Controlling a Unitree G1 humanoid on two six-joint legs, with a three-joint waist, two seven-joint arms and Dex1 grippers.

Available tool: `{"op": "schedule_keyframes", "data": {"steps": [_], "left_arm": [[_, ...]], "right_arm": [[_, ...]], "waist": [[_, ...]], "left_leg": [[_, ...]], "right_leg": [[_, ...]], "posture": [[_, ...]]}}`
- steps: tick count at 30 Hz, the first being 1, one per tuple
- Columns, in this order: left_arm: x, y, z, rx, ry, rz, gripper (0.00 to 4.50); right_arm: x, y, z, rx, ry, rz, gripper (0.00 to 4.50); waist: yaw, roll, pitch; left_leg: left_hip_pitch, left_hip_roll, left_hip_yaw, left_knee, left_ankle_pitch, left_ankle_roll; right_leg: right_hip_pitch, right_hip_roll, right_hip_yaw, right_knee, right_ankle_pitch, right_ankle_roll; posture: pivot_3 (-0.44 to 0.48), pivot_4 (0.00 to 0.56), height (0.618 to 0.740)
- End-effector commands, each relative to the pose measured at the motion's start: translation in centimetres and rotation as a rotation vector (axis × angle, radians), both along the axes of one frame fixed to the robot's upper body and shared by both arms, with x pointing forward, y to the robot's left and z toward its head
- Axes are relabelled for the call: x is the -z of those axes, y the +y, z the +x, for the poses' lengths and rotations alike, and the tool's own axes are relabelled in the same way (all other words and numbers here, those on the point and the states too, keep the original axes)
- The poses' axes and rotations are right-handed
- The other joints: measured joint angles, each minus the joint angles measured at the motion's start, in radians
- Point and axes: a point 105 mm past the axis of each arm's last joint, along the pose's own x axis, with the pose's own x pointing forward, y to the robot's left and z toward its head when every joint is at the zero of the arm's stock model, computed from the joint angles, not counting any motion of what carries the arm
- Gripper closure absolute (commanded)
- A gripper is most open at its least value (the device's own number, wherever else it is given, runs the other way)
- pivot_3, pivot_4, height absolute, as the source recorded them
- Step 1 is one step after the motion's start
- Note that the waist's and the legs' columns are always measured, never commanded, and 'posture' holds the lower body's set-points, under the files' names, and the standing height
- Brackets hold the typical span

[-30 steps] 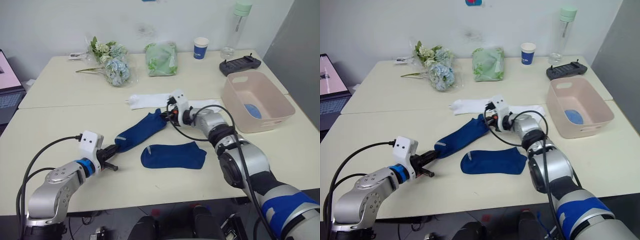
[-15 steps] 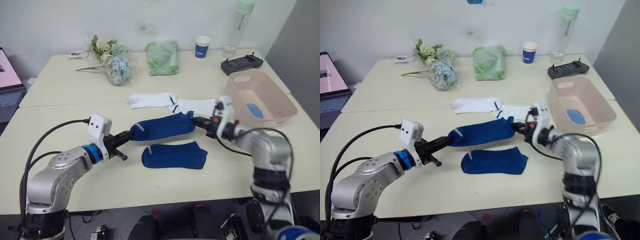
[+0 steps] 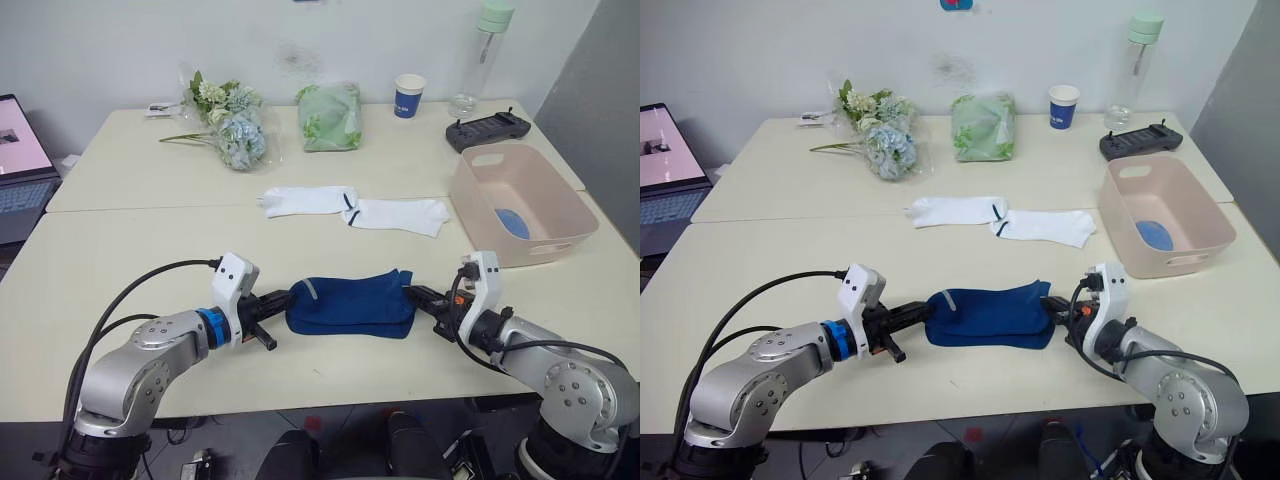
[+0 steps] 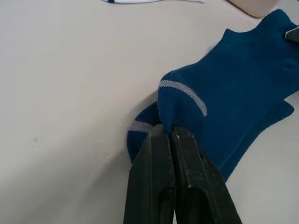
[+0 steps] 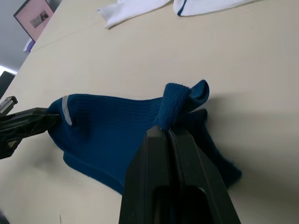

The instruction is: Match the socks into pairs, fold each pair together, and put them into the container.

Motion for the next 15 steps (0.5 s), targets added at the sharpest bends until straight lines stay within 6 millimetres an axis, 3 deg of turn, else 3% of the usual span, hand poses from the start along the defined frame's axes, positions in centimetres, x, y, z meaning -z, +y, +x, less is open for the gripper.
{"op": "schedule_keyframes", "data": {"steps": [1, 14, 15], "left_arm": [[-0.3, 0.2, 0.1, 0.012, -0.030, 0.026, 4.50], [1.2, -0.1, 0.3, 0.015, -0.011, 0.054, 4.50], [1.3, -0.1, 0.4, 0.013, -0.013, 0.057, 4.50]], "right_arm": [[-0.5, 0.6, -0.7, -0.012, -0.036, 0.000, 4.46], [1.2, 0.2, -1.0, -0.008, 0.002, -0.035, 4.46], [1.3, 0.1, -1.0, -0.009, 0.003, -0.043, 4.27]], "waist": [[-0.001, 0.000, 0.000], [0.000, 0.000, 0.000], [0.000, 0.000, 0.000]], "left_leg": [[0.000, 0.000, 0.000, 0.000, 0.000, 0.000], [0.002, 0.000, 0.000, 0.000, 0.000, 0.000], [0.002, 0.000, 0.000, 0.000, 0.000, 0.000]], "right_leg": [[0.000, 0.000, 0.000, 0.000, 0.000, 0.000], [0.002, 0.000, 0.000, -0.001, 0.000, 0.000], [0.002, 0.000, 0.000, -0.001, 0.000, 0.000]], "posture": [[0.000, 0.150, 0.740], [0.000, 0.150, 0.740], [0.000, 0.150, 0.740]]}}
